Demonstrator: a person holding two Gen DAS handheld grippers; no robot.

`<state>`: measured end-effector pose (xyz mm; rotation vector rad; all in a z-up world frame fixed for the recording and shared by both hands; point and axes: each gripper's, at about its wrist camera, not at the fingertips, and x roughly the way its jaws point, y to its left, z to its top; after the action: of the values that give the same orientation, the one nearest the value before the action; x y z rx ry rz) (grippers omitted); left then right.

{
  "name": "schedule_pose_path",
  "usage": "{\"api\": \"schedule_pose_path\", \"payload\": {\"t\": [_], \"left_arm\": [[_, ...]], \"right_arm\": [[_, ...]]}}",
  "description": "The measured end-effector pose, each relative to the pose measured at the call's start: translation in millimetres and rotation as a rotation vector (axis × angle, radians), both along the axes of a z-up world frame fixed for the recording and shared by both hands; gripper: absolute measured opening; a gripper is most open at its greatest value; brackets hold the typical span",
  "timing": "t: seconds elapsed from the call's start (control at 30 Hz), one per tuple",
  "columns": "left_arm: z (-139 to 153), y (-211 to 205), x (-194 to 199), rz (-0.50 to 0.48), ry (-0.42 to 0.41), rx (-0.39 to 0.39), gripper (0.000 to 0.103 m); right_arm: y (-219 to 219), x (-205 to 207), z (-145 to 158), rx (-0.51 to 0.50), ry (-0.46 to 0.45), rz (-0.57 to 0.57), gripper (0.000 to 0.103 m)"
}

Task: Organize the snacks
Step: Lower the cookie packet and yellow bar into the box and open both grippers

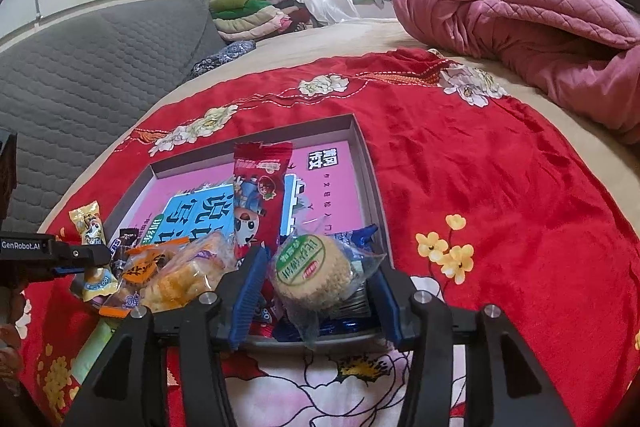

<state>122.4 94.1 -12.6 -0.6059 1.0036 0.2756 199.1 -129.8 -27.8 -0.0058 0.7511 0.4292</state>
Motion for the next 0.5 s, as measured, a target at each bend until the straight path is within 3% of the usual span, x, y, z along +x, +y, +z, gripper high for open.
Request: {"api": "schedule_pose_path", "payload": {"t": [0.5], "left_arm": [[-2.2,-2.3,1.8,-0.002,0.014,0.005,0.034]], "right_arm": [[-0.7,-1.9,2.8,0.006,-0.010,-0.003,0.060]]}}
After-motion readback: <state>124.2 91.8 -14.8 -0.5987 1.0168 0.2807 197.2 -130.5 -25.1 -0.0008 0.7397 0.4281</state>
